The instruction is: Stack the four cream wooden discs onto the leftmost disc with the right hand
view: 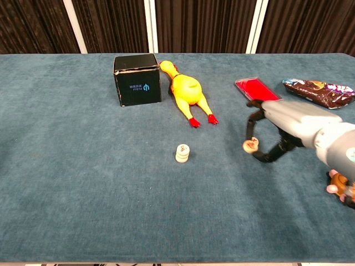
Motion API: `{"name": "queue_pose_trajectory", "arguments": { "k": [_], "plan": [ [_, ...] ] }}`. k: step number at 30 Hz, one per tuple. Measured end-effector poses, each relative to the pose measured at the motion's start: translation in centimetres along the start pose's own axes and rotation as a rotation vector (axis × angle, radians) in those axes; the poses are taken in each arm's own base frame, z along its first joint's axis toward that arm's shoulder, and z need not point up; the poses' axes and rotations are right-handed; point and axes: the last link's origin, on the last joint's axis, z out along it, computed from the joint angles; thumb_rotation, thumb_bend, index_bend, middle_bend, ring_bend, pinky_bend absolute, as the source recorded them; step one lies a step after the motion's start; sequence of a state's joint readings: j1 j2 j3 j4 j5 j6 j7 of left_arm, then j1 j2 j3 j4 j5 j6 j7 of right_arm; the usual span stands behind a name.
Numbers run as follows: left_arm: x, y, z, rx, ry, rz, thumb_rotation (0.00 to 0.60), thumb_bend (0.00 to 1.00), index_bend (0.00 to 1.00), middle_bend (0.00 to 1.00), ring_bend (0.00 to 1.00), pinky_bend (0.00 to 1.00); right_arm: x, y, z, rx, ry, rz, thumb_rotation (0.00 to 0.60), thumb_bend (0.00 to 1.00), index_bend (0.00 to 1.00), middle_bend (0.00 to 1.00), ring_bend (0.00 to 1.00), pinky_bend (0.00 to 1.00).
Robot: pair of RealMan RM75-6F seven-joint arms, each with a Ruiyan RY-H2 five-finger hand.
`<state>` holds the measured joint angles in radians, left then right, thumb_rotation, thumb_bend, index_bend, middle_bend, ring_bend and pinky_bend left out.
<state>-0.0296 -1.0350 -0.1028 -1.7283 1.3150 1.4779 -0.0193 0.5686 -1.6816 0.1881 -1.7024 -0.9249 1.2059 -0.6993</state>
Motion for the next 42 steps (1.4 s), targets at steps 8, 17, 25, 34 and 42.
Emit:
{"name": "queue_pose_trajectory", "arguments": {
  "k": [8, 17, 25, 34, 42],
  "plan": [
    [0.0, -0.1, 0.1, 0.001, -0.001, 0.000, 0.600, 0.17, 0.13, 0.00, 0.00, 0.13, 1.7, -3.6, 2.4, 0.049, 0.006, -0.003, 0.600, 0.42, 0.50, 0.00, 0.00, 0.00],
    [0.0, -0.1, 0.1, 0.000, -0.001, -0.003, 0.600, 0.17, 0.13, 0.00, 0.00, 0.13, 1.5, -7.5, 3.6, 0.090, -0.025, 0.003, 0.600, 0.42, 0.50, 0.00, 0.00, 0.00],
    [0.1, 0.0, 0.2, -0.001, -0.001, -0.006, 0.600, 0.17, 0.13, 0.00, 0.00, 0.13, 0.7, -9.1, 3.9, 0.106, -0.042, -0.001, 0.600, 0.42, 0.50, 0.00, 0.00, 0.00],
    [0.1, 0.0, 0.1, -0.002, 0.000, -0.008, 0.600, 0.17, 0.13, 0.00, 0.00, 0.13, -0.1, -9.7, 4.0, 0.109, -0.052, -0.012, 0.600, 0.42, 0.50, 0.00, 0.00, 0.00],
    [0.1, 0.0, 0.2, -0.004, 0.001, -0.007, 0.600, 0.17, 0.13, 0.00, 0.00, 0.13, -0.6, -9.7, 4.0, 0.104, -0.057, -0.012, 0.600, 0.42, 0.50, 0.00, 0.00, 0.00]
  ]
}}
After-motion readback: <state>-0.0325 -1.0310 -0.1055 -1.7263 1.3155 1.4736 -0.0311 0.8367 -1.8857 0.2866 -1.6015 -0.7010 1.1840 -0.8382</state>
